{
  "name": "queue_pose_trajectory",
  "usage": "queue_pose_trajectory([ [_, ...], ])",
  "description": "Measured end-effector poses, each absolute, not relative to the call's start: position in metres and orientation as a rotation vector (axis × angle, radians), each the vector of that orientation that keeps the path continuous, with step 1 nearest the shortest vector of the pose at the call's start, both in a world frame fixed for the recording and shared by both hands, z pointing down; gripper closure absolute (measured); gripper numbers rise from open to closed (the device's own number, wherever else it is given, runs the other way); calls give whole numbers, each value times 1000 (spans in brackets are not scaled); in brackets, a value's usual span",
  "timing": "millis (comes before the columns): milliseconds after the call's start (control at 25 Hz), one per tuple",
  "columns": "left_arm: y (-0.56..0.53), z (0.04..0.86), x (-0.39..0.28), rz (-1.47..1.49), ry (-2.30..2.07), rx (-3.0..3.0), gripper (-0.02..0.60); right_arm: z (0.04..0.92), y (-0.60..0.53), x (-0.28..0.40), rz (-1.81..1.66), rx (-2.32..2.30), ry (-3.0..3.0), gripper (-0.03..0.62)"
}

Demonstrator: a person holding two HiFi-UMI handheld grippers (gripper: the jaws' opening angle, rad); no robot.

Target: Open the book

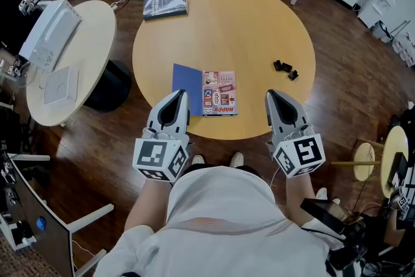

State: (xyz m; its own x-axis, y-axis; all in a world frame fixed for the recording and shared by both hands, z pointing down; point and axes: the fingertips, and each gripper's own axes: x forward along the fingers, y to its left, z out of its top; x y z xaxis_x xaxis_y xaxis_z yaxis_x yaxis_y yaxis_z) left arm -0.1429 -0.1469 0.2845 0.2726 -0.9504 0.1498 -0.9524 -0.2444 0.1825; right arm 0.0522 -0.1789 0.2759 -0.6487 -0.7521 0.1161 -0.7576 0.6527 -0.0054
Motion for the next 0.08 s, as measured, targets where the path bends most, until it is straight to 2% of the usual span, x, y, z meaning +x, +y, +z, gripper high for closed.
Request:
queue_pose_trajectory([
  [80, -146, 285, -142, 14, -1764, 2305, 571, 277, -179, 54, 79, 1262, -2766, 599],
])
